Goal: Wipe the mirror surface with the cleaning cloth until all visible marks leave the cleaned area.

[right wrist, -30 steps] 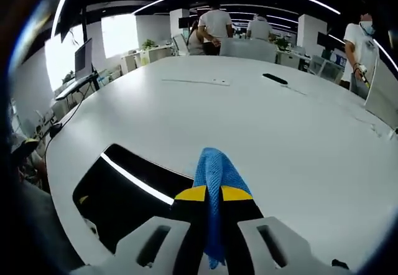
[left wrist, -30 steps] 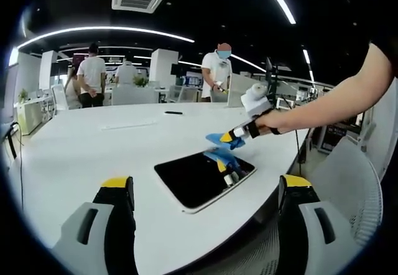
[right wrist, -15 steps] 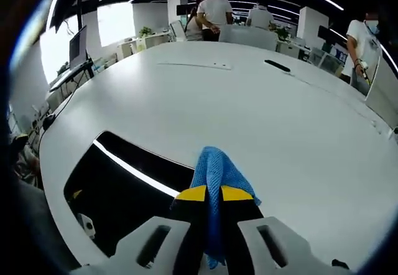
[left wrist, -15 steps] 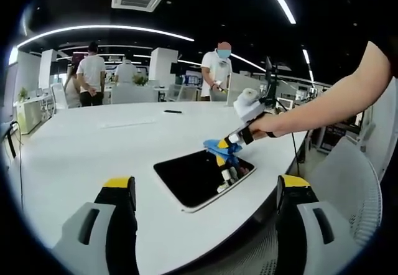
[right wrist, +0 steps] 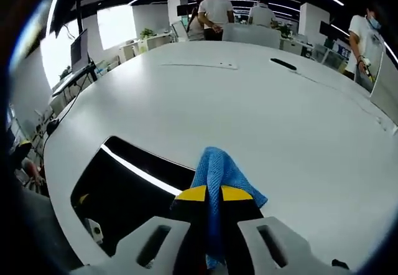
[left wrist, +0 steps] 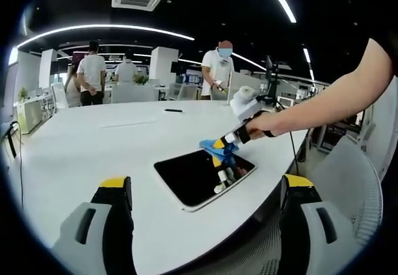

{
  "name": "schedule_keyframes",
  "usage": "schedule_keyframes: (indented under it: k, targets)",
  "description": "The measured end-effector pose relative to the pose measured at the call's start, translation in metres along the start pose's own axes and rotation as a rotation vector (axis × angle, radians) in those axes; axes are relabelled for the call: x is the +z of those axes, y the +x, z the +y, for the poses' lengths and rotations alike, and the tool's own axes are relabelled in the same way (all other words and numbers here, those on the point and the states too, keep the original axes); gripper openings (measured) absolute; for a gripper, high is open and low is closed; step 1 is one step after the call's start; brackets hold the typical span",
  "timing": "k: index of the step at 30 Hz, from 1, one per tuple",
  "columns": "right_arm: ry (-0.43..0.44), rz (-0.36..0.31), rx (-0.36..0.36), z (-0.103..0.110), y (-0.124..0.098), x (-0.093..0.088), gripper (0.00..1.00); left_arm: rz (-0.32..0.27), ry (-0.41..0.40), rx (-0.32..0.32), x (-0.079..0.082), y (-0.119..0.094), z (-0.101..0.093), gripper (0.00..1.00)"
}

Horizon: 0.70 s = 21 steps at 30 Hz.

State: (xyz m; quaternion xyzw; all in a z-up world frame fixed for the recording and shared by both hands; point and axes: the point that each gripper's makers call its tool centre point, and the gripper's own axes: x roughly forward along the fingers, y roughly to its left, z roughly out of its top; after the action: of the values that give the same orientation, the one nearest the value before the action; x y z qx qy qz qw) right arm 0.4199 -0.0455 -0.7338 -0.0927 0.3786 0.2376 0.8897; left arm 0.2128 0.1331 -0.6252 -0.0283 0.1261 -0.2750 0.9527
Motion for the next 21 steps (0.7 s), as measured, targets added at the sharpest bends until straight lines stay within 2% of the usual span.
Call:
schedule_keyframes:
  k: [7, 15, 21]
  targets:
    - [-0.009, 0.006, 0.016, 0.009, 0.003, 0.003, 0.01, 0.002, -0.001, 0.0, -0.001, 0.0, 0.0, 0.98]
    - [-0.018, 0.0, 0.041, 0.033, 0.003, 0.005, 0.01, 0.012, -0.004, -0.002, -0.002, 0.0, -0.001, 0.98]
    - [-0.025, -0.005, 0.055, 0.042, 0.007, 0.009, 0.01, 0.014, -0.006, 0.0, -0.003, 0.0, 0.0, 0.98]
